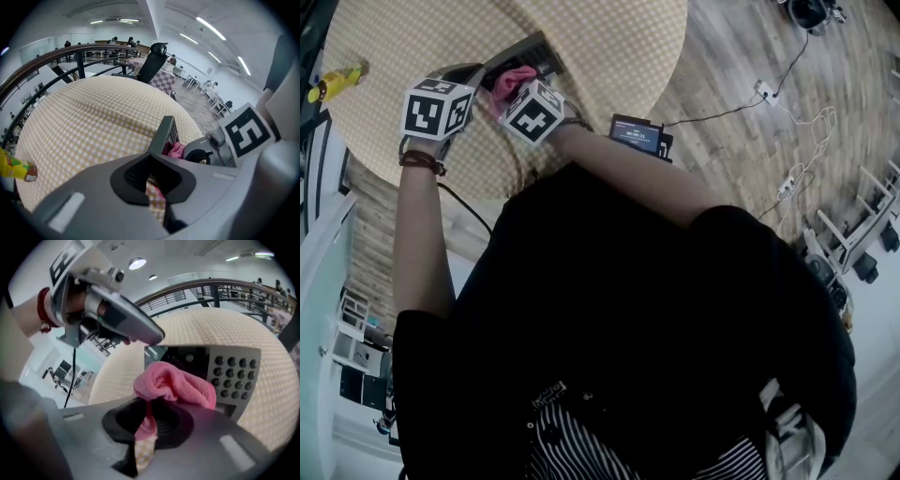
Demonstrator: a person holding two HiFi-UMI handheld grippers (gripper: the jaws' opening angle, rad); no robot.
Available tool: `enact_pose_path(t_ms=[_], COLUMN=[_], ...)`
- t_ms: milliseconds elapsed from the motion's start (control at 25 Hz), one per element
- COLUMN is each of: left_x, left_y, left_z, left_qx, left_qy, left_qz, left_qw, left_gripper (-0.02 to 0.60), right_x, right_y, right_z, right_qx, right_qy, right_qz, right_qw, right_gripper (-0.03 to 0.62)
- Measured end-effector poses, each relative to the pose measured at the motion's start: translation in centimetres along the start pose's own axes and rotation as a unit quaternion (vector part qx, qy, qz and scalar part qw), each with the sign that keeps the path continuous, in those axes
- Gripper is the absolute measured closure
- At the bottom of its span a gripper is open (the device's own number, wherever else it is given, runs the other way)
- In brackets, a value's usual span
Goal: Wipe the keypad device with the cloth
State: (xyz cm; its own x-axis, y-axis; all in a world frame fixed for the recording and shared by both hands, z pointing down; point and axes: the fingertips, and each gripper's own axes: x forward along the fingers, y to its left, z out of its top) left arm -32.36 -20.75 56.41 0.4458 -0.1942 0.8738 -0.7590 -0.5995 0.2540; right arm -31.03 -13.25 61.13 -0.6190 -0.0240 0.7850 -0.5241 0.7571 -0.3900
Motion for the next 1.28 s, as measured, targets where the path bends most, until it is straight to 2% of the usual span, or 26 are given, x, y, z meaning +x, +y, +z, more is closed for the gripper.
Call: enact_pose_path(t_ms=[120, 280, 360, 480, 560, 640, 760, 880, 1000, 1160, 1280], left_x=[0.1, -0.2, -0.1, 0.0, 0.0, -0.1, 0.0, 0.0, -0.1, -0.2, -0.1], left_y=[-0.2, -0.3, -0.6, -0.6, -0.5, -0.4, -0.4, -0.2, -0.4, -0.3, -0.3], left_z=[0.0, 0.3, 0.3, 0.4, 0.4, 0.4, 0.5, 0.3, 0.4, 0.5, 0.6], left_qx=[0.002, -0.002, 0.004, -0.002, -0.007, -0.009, -0.013, -0.015, -0.014, -0.012, -0.008], left_qy=[0.000, -0.001, 0.002, -0.006, -0.011, -0.014, -0.018, -0.018, -0.019, -0.023, -0.022], left_qz=[0.000, -0.008, -0.007, -0.006, -0.004, -0.003, -0.005, -0.006, -0.006, 0.003, 0.004], left_qw=[1.0000, 1.0000, 1.0000, 1.0000, 0.9999, 0.9999, 0.9997, 0.9997, 0.9997, 0.9997, 0.9997], left_gripper=[0.580, 0.581, 0.581, 0.581, 0.581, 0.581, 0.580, 0.581, 0.580, 0.580, 0.581], right_x=[1.0, 0.4, -0.6, -2.1, -2.4, -2.0, -0.7, 0.9, 1.3, 0.9, -0.4], right_y=[-0.1, -0.1, -0.2, 0.1, 0.1, 0.0, -0.3, -0.5, -0.8, -0.7, -0.3], right_z=[-2.7, -2.2, -0.8, 3.0, 4.4, 3.8, 0.3, -3.4, -4.8, -4.1, -0.7], right_qx=[-0.021, -0.008, -0.032, -0.069, -0.069, -0.066, -0.053, -0.039, -0.036, -0.029, -0.033], right_qy=[0.030, 0.041, 0.019, -0.039, -0.053, -0.048, -0.010, 0.031, 0.050, 0.055, 0.014], right_qz=[-0.007, -0.012, -0.040, -0.071, -0.066, -0.048, -0.027, -0.025, -0.028, -0.034, -0.042], right_qw=[0.999, 0.999, 0.998, 0.994, 0.994, 0.996, 0.998, 0.998, 0.998, 0.997, 0.998], right_gripper=[0.548, 0.548, 0.548, 0.548, 0.548, 0.548, 0.548, 0.548, 0.548, 0.548, 0.548])
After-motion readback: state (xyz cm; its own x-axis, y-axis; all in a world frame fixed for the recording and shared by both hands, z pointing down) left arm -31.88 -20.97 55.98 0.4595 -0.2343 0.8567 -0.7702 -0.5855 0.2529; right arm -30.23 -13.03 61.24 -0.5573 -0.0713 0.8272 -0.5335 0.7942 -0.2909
